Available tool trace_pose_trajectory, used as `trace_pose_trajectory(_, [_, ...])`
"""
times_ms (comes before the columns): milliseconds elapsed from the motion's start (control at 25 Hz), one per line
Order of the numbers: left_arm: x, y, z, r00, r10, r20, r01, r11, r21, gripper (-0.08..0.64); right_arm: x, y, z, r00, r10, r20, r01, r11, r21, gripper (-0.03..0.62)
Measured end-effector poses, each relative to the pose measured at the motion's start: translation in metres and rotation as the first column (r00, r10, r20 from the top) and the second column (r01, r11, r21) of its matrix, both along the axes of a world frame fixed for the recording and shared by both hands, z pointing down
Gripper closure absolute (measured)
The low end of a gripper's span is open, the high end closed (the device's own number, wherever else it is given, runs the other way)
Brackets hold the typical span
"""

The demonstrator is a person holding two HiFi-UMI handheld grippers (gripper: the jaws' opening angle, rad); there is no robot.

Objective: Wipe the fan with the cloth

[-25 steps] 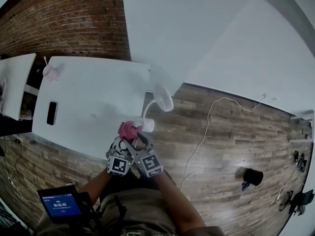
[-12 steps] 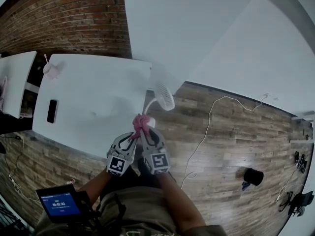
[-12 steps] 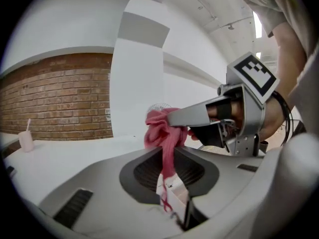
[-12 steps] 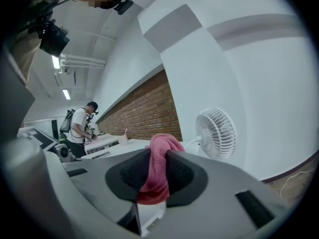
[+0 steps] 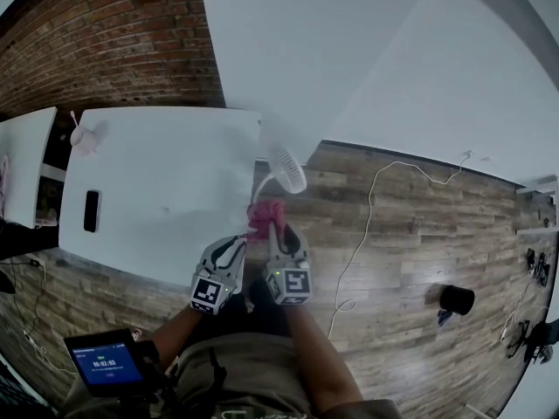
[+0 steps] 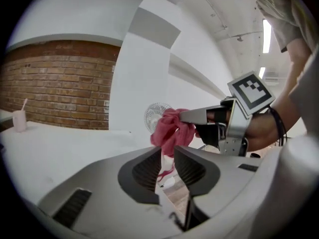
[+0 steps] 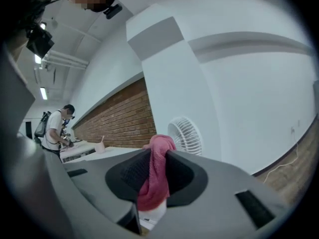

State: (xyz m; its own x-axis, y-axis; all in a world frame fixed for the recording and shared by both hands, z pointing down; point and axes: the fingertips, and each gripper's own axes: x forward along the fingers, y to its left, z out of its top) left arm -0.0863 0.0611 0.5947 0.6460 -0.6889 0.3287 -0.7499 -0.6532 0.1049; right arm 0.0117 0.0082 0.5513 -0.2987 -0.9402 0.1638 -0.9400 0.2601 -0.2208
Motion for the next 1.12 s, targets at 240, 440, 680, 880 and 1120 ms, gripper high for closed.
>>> trace_pose_trajectory(240, [-0.040, 0.001, 0.013, 0.998, -0.001, 0.060, -0.002, 0.999, 0.043, 0.524, 0.022, 0.009, 0.002, 0.991, 0.124, -0.055, -0.123, 0.992, 0.022, 0.494])
trace_pose_trajectory(440, [-0.056, -0.022, 0.001, 0.998, -0.029, 0.050, 0.025, 0.998, 0.065, 0.540, 0.017, 0.041, 0.053, 0.973, 0.208, -0.097, -0.213, 0.976, -0.043, 0.494])
trace_pose_trajectory(680, [-0.051, -0.042, -0.003, 0.997, -0.073, -0.009, 0.074, 0.988, 0.135, 0.540, -0.004, 0.065, 0.131, 0.979, 0.155, -0.131, -0.169, 0.981, -0.100, 0.492])
trace_pose_trajectory(880, [-0.035, -0.054, 0.000, 0.995, -0.080, -0.064, 0.092, 0.973, 0.211, 0.540, -0.009, 0.072, 0.189, 0.986, 0.136, -0.094, -0.144, 0.985, -0.091, 0.494])
trace_pose_trajectory(1120, [-0.031, -0.059, -0.001, 0.986, -0.134, -0.097, 0.156, 0.950, 0.270, 0.540, -0.047, 0.074, 0.247, 0.991, -0.029, -0.133, 0.011, 0.990, -0.141, 0.494])
